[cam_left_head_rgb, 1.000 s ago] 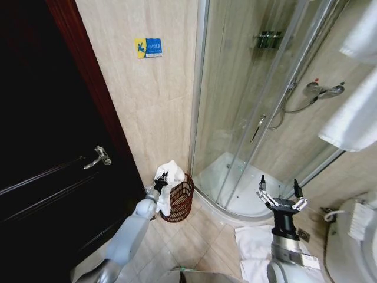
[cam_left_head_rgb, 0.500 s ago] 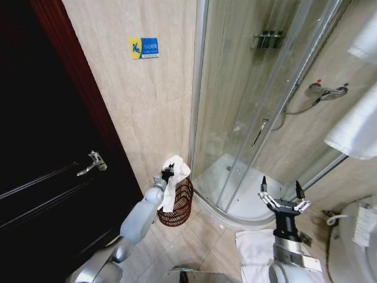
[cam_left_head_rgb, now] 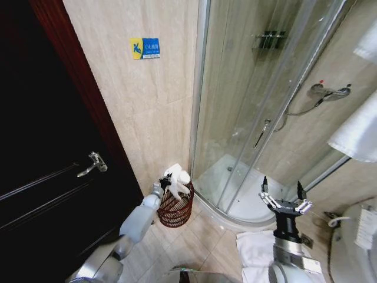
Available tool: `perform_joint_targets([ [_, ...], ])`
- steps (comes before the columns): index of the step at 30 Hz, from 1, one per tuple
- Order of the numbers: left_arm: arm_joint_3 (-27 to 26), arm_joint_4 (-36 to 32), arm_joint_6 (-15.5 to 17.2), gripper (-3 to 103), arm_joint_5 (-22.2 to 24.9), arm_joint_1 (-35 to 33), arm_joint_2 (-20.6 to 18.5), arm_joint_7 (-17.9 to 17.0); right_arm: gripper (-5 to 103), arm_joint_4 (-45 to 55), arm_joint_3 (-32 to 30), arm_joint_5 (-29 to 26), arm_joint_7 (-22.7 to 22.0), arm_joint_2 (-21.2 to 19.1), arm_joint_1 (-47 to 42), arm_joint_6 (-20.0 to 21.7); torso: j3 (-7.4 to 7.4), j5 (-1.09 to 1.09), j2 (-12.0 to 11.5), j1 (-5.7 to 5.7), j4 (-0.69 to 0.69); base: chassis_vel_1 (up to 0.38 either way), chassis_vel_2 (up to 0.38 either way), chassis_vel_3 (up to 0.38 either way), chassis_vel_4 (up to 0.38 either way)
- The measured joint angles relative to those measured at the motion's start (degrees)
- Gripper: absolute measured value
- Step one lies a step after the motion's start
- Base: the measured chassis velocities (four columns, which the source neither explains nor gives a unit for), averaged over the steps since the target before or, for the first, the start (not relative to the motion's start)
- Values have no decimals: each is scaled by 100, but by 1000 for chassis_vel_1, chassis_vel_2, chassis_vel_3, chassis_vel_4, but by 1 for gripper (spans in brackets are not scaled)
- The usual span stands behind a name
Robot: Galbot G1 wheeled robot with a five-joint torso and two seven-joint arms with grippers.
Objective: Discard the used towel into the hamper.
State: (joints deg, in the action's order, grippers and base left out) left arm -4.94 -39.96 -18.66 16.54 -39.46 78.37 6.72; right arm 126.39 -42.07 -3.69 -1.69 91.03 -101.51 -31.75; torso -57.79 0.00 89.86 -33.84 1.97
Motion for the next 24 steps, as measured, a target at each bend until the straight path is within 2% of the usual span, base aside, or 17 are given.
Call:
perform_joint_targets([
  [5,44,290,-106,4,-390,0,56,-1,100,0,-1,-36,74,58,-52,34,0,1,0,0,0,0,0,0,0],
  [8,12,839,-282,4,-824,96,208,10,100,37,-57,-67,226,80,-91,39,0,0,0,0,0,0,0,0,0],
  [17,-55,1453,-310,4,-1366,232,460,-12,100,109,-103,-116,347,98,-128,65,0,-1,0,-1,-2,0,0,0,0],
  [24,-44,1656,-223,4,-1668,207,480,64,100,243,-73,-65,435,110,-149,162,0,1,0,0,0,0,0,0,0],
])
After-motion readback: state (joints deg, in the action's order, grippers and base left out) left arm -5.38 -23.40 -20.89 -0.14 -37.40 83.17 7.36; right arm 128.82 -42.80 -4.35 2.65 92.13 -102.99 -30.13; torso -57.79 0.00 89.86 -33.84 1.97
